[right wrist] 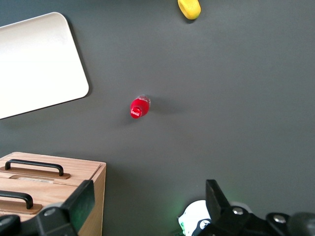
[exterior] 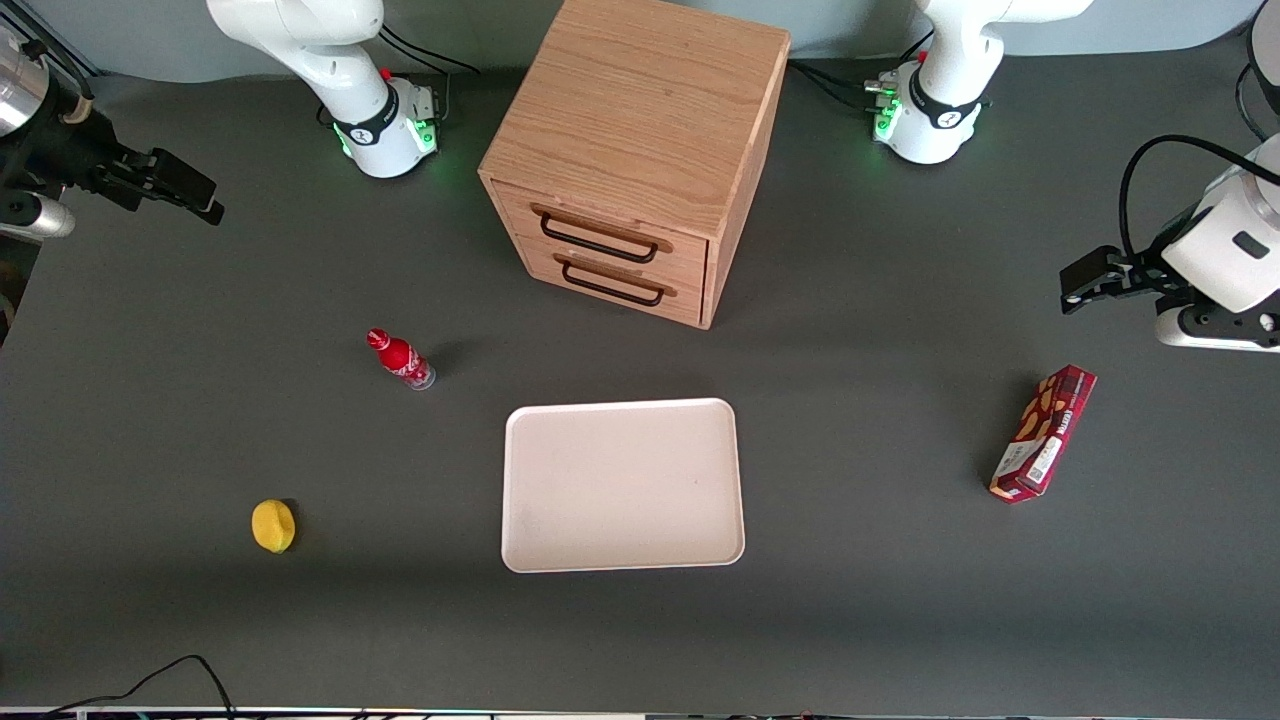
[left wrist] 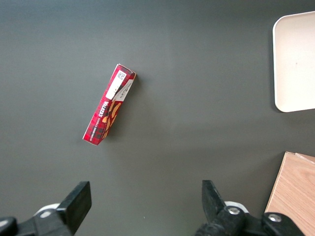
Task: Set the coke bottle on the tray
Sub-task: 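Move the open right gripper down toward the red Coca-Cola bottle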
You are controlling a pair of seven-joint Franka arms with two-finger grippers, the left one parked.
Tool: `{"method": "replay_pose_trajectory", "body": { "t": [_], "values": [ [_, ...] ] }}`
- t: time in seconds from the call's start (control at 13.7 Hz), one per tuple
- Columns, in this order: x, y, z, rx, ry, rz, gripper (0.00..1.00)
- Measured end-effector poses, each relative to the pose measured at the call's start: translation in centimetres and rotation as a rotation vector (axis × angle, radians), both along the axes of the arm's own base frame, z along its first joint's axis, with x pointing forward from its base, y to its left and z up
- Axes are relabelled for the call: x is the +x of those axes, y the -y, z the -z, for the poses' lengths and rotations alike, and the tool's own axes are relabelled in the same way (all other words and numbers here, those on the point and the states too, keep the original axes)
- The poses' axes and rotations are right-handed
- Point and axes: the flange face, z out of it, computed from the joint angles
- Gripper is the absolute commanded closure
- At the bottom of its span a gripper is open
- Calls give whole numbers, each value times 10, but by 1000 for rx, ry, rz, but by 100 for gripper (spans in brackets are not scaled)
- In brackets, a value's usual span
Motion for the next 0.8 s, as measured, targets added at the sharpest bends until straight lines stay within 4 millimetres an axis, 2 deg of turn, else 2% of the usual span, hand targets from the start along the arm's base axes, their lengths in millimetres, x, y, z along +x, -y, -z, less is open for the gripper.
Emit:
{"method": "replay_pose_trajectory", "body": {
  "t": [0.29, 0.44, 0.59, 0.8],
  "values": [
    [4, 2, 11, -1, -49, 6, 0],
    [6, -5, 34, 7, -92, -4, 0],
    [13, -14, 83, 26, -114, -11, 0],
    [15, -29, 185, 24, -85, -20, 0]
  ]
}}
